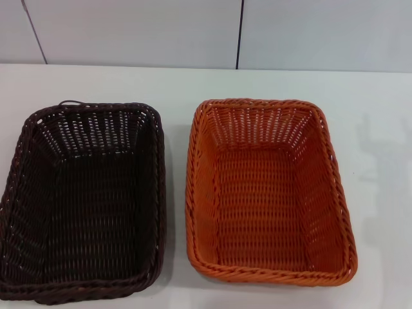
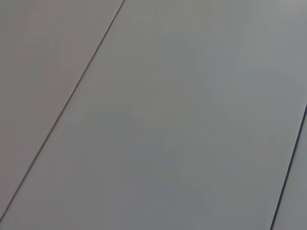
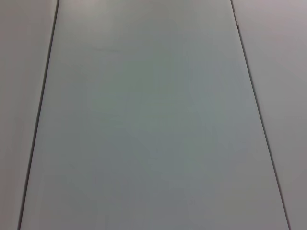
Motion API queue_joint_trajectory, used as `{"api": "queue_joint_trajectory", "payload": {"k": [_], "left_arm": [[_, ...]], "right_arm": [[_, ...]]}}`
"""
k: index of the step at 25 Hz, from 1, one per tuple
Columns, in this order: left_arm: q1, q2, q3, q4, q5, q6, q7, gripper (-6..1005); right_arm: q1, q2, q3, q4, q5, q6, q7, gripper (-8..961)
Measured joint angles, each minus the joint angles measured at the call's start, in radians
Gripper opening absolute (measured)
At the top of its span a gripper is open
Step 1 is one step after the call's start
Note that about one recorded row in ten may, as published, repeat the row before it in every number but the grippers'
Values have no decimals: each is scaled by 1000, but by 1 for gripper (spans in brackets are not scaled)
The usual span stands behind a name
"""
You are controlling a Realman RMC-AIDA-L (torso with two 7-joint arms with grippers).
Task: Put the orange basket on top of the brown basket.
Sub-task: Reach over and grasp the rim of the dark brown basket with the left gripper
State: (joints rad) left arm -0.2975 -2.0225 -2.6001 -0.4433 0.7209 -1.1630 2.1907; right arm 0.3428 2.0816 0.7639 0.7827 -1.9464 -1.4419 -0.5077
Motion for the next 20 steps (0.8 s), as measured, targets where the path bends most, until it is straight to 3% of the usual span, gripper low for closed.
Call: {"api": "queue_joint_trajectory", "payload": {"k": [3, 6, 7, 9, 11, 15, 18, 20], "left_arm": [[-5, 1, 7, 0, 0, 4, -17, 831], [-3, 16, 56, -13, 3, 25, -97, 830], [8, 38, 124, -47, 30, 54, -204, 830], [17, 58, 175, -81, 69, 76, -300, 831], [27, 95, 247, -162, 200, 95, -498, 831], [31, 113, 264, -226, 316, 89, -643, 832], [43, 128, 260, -376, 528, 37, -888, 830], [46, 128, 260, -403, 555, 27, -915, 830]], "right_arm": [[3, 0, 4, 0, 0, 5, 0, 742], [10, 0, 11, -4, 0, 19, 0, 742], [12, -1, 12, -5, 0, 22, 0, 742], [16, -2, 13, -8, 0, 24, -2, 742], [24, -2, 16, -16, 0, 24, -3, 742], [35, -2, 25, -29, 0, 25, -3, 742], [40, -2, 25, -32, 0, 26, -3, 742], [46, -2, 27, -35, 0, 26, -3, 742]]}}
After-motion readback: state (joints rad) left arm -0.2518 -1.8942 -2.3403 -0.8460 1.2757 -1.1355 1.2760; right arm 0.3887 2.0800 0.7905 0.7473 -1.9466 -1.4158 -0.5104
